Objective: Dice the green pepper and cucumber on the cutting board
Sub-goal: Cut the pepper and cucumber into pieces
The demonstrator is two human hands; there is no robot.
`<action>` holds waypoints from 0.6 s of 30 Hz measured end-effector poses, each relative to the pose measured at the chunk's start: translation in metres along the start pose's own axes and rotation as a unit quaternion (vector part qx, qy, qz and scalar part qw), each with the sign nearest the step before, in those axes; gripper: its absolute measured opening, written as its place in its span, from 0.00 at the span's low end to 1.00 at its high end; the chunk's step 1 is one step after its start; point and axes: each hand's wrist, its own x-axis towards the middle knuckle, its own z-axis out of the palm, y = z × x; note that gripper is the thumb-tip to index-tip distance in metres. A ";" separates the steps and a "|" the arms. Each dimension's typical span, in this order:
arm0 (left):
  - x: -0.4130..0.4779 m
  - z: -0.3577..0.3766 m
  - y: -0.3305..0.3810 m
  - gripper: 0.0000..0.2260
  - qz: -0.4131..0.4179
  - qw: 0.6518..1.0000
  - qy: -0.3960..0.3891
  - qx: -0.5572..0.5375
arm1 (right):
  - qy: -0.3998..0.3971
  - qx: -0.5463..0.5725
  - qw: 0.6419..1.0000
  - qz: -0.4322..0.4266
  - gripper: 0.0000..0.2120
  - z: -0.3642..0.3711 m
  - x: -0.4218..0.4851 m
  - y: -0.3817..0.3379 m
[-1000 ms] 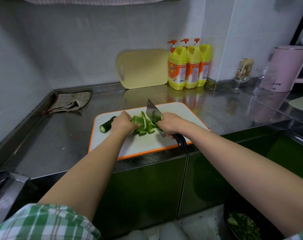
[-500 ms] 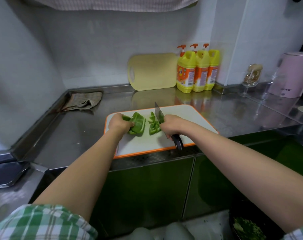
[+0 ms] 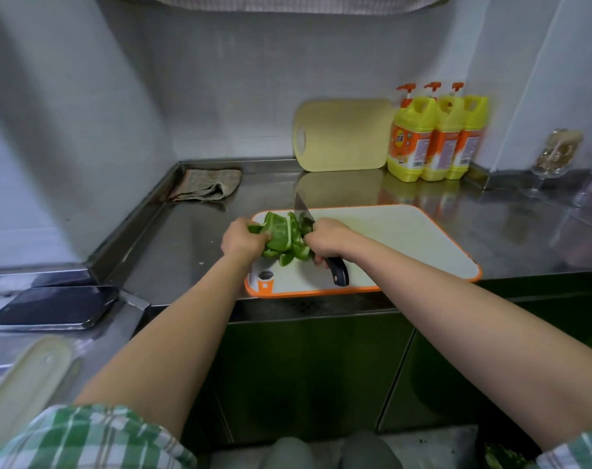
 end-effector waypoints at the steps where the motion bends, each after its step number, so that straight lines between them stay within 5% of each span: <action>1: 0.000 -0.001 0.000 0.14 -0.001 1.000 0.002 -0.009 | 0.013 0.010 1.000 -0.002 0.11 0.000 0.001 0.001; 7: 0.000 -0.001 0.002 0.06 -0.030 0.995 -0.001 -0.099 | 0.031 0.032 0.999 -0.012 0.08 -0.004 -0.004 0.010; 18: -0.035 0.059 0.057 0.10 -0.001 0.986 -0.054 -0.157 | 0.135 0.156 0.978 -0.030 0.10 -0.048 -0.011 0.076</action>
